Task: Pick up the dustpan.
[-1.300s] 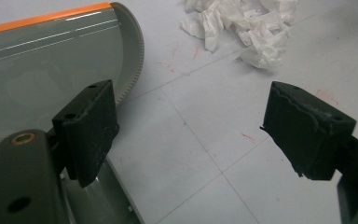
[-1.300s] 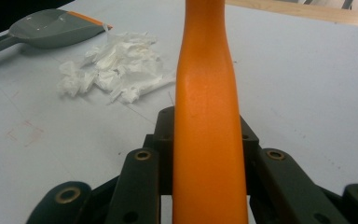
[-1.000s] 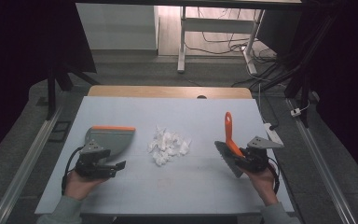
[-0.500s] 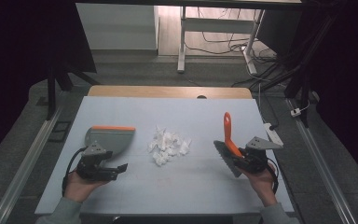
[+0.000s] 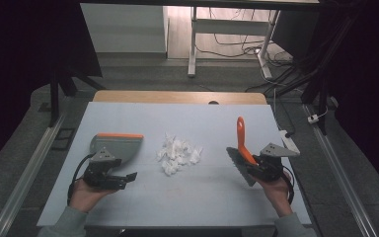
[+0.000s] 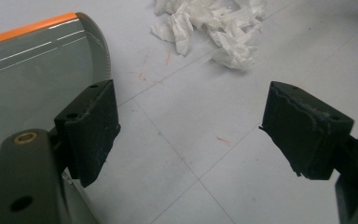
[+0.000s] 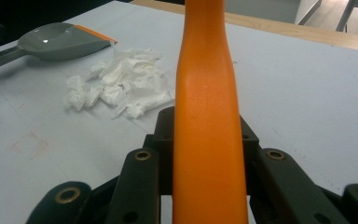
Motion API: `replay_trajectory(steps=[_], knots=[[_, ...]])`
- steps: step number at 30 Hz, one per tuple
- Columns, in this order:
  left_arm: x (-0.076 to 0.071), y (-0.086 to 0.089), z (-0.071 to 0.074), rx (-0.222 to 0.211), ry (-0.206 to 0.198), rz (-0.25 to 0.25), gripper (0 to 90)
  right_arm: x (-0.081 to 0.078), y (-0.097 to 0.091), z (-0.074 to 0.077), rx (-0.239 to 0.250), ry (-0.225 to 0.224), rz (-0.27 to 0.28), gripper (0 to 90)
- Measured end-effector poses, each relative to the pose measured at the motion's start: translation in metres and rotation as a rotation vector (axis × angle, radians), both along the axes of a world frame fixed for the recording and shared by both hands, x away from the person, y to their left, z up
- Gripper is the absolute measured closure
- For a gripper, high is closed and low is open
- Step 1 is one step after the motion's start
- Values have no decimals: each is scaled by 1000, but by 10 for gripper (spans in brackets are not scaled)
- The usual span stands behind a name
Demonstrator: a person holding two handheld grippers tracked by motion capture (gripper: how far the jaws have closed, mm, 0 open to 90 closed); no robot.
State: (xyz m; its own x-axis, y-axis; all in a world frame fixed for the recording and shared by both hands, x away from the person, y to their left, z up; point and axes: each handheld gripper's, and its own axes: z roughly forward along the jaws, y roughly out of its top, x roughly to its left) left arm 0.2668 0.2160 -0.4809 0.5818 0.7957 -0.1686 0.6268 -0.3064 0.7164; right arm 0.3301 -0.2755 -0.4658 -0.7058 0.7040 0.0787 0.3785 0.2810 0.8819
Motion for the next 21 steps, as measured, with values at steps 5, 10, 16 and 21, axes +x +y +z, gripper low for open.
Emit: replay_trajectory(steps=[5, 10, 16, 21], knots=[[1, -5, 10, 7, 9, 24, 196, -1, 0, -1, -1, 4, 3, 707], [1, -8, 21, 32, 34, 48, 191, -2, -1, 0, 9, 6, 5, 707], [5, -10, 29, 47, 67, 71, 189, -3, -3, 1, 17, 2, 4, 707], [14, -12, 34, 66, 87, 108, 180, -1, -2, 0, 8, 4, 7, 707]])
